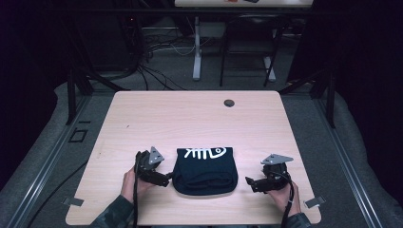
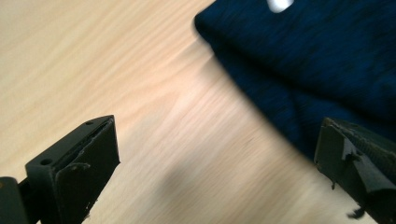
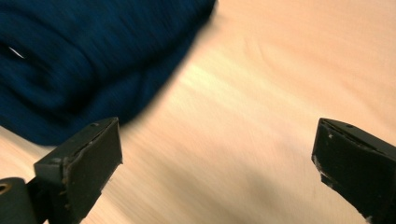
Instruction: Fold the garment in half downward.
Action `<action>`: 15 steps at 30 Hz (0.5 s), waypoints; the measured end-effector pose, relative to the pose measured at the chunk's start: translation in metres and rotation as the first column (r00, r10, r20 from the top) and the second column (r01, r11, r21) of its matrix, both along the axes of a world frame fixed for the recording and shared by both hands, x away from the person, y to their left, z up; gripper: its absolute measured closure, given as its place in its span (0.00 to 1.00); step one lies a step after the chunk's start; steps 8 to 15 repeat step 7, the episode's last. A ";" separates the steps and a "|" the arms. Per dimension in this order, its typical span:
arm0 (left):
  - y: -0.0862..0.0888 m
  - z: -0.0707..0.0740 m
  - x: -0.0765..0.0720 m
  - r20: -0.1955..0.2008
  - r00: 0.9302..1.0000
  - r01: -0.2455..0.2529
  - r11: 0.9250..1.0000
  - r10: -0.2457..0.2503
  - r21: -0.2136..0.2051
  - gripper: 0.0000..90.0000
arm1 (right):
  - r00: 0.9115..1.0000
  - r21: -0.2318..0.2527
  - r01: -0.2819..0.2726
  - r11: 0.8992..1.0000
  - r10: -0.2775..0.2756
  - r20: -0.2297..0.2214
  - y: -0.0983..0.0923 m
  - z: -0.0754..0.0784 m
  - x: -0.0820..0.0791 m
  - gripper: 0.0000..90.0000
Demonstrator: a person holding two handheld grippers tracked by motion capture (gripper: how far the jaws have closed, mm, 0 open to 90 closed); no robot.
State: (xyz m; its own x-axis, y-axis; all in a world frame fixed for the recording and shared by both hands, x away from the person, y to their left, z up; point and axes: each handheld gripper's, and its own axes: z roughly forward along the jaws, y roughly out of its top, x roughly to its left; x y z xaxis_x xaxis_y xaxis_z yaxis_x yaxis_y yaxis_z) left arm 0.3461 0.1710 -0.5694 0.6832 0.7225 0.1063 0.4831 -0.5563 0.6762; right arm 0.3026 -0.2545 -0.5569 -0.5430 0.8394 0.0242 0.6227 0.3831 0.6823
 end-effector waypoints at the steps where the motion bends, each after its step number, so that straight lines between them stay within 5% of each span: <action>1: 0.003 -0.002 0.002 -0.011 1.000 -0.010 1.000 0.010 -0.016 0.00 | 1.000 -0.008 0.008 1.000 -0.008 -0.012 -0.003 -0.005 0.000 0.01; 6: 0.012 -0.009 0.011 -0.057 0.998 -0.040 0.998 0.038 -0.044 0.00 | 0.998 -0.024 0.031 0.999 -0.032 -0.049 -0.015 -0.020 0.001 0.01; 15: 0.013 -0.010 0.012 -0.058 0.997 -0.050 0.997 0.047 -0.050 0.00 | 0.998 -0.019 0.033 0.999 -0.034 -0.058 -0.017 -0.022 0.003 0.01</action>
